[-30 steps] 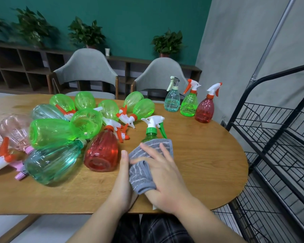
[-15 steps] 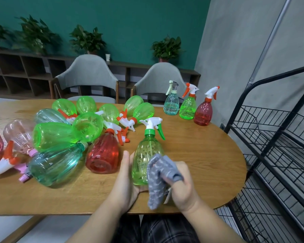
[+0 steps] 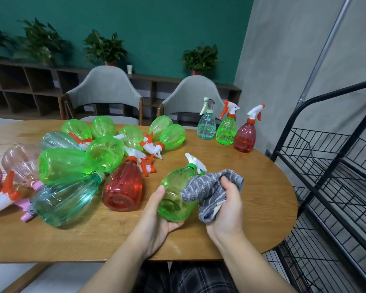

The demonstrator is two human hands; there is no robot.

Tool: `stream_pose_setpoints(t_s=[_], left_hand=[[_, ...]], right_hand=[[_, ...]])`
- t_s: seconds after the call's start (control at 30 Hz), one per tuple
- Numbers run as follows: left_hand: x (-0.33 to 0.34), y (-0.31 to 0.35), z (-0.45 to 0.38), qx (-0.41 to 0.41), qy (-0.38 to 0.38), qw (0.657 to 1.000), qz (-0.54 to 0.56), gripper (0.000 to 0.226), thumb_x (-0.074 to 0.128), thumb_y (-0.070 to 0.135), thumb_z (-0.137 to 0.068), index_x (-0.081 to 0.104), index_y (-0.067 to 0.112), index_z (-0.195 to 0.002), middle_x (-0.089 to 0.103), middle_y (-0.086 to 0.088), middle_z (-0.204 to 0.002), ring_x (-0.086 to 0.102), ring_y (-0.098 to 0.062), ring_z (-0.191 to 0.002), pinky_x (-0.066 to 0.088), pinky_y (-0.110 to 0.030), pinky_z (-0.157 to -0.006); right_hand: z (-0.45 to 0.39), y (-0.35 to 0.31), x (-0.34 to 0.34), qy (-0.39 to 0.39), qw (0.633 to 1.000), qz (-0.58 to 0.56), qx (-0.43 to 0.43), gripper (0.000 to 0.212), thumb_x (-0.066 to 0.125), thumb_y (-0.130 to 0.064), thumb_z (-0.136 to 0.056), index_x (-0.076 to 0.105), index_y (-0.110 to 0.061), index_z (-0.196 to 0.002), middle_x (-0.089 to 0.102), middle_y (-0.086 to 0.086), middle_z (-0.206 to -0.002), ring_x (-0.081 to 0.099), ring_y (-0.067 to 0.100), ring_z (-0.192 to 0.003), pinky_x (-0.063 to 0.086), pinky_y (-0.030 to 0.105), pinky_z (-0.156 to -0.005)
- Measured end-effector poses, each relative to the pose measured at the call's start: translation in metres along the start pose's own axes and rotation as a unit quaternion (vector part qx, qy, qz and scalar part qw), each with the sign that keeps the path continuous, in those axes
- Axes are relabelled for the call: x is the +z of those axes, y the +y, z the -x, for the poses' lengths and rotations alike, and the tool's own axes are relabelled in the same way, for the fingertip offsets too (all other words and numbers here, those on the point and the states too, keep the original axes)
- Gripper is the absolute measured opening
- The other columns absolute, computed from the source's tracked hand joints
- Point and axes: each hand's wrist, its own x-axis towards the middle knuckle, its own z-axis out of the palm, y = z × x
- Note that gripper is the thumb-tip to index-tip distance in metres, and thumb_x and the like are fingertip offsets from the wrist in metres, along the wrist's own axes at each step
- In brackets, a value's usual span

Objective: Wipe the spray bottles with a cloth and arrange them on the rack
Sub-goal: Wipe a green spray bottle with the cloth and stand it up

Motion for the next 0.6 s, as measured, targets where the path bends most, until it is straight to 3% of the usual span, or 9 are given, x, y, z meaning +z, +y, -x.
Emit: stream_pose_setpoints(t_s=[0.2, 0.27, 0.33, 0.43, 0.53, 0.6], left_hand=[[-0.0026, -0.0022, 0.001, -0.005, -0.013, 1.0, 0.006, 0.12, 0.091, 0.06, -0.036, 0.047, 0.015, -0.138, 0.064, -0.015, -0.128, 0.065, -0.033, -0.111, 0.058, -0.041, -0.071], [-0.0039, -0.0027, 0.0008, -0.007, -0.019, 1.0, 0.009, 0.121, 0.092, 0.058, -0.037, 0.045, 0.013, -0.139, 0.063, -0.017, -0.13, 0.065, -0.035, -0.11, 0.058, -0.044, -0.072], [-0.0041, -0.0029, 0.0007, -0.012, -0.03, 0.999, 0.004, 0.12, 0.089, 0.066, -0.04, 0.045, 0.015, -0.14, 0.062, -0.015, -0.131, 0.065, -0.034, -0.113, 0.058, -0.044, -0.075], [-0.0053, -0.0028, 0.0004, -0.017, -0.04, 0.999, -0.022, 0.117, 0.078, 0.08, -0.041, 0.05, 0.02, -0.137, 0.063, -0.013, -0.131, 0.065, -0.032, -0.113, 0.059, -0.041, -0.08], [-0.0055, -0.0033, -0.0002, -0.015, -0.022, 1.0, -0.017, 0.121, 0.084, 0.072, -0.045, 0.041, 0.014, -0.142, 0.056, -0.021, -0.136, 0.065, -0.032, -0.102, 0.057, -0.037, -0.068], [-0.0069, -0.0047, -0.0006, -0.009, -0.021, 1.0, -0.004, 0.122, 0.086, 0.067, -0.045, 0.038, 0.012, -0.143, 0.058, -0.021, -0.128, 0.065, -0.027, -0.091, 0.053, -0.031, -0.059]], right_hand=[[0.0022, 0.0022, -0.0063, 0.008, 1.0, -0.003, -0.005, 0.026, 0.042, -0.017, -0.095, 0.066, -0.009, -0.09, 0.073, 0.005, -0.085, 0.069, 0.019, -0.082, 0.05, 0.032, -0.069], [0.0025, 0.0026, -0.0078, 0.008, 1.0, 0.008, -0.008, 0.019, 0.052, -0.02, -0.086, 0.066, -0.008, -0.091, 0.072, 0.007, -0.088, 0.068, 0.021, -0.086, 0.049, 0.033, -0.072], [0.0018, 0.0031, -0.0087, 0.014, 1.0, 0.004, -0.02, 0.024, 0.061, -0.021, -0.073, 0.066, -0.008, -0.092, 0.069, 0.01, -0.093, 0.065, 0.024, -0.091, 0.048, 0.036, -0.078], [0.0008, 0.0046, -0.0104, 0.018, 0.999, -0.006, -0.028, 0.033, 0.055, -0.025, -0.069, 0.064, -0.004, -0.093, 0.066, 0.015, -0.096, 0.062, 0.029, -0.096, 0.048, 0.04, -0.083], [0.0035, 0.0049, -0.0075, 0.015, 1.0, -0.01, -0.019, 0.042, 0.056, -0.025, -0.066, 0.061, 0.002, -0.098, 0.062, 0.021, -0.102, 0.059, 0.034, -0.1, 0.046, 0.046, -0.091], [0.0062, 0.0042, -0.0038, 0.018, 1.0, -0.016, -0.01, 0.055, 0.062, -0.026, -0.061, 0.058, 0.005, -0.105, 0.059, 0.025, -0.106, 0.057, 0.037, -0.101, 0.041, 0.052, -0.098]])
